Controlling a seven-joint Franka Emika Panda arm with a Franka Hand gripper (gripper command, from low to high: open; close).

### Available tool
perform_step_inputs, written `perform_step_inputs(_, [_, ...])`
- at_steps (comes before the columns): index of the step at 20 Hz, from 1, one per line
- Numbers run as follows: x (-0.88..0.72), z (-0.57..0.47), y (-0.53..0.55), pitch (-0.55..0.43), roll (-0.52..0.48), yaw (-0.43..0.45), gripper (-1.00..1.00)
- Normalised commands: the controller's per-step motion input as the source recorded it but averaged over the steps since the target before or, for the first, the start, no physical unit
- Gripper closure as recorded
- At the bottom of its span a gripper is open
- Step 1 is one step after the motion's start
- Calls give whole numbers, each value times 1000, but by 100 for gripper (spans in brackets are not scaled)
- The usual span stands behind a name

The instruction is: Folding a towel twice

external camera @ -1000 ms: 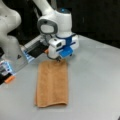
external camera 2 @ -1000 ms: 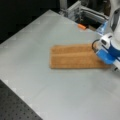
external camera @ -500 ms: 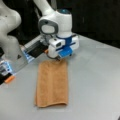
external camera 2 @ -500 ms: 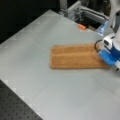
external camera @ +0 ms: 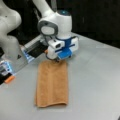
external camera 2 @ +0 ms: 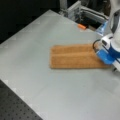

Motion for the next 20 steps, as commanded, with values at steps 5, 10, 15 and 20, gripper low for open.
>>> perform_step_inputs(5, [-36, -58, -176, -56, -82, 135, -100])
perform_step_inputs(10, [-47, -106, -59, -91, -11, 116, -100])
perform_step_inputs(15, [-71, -108, 9, -87, 39, 92, -100])
perform_step_inputs(20, [-97, -98, 33, -78, 55, 68, 100])
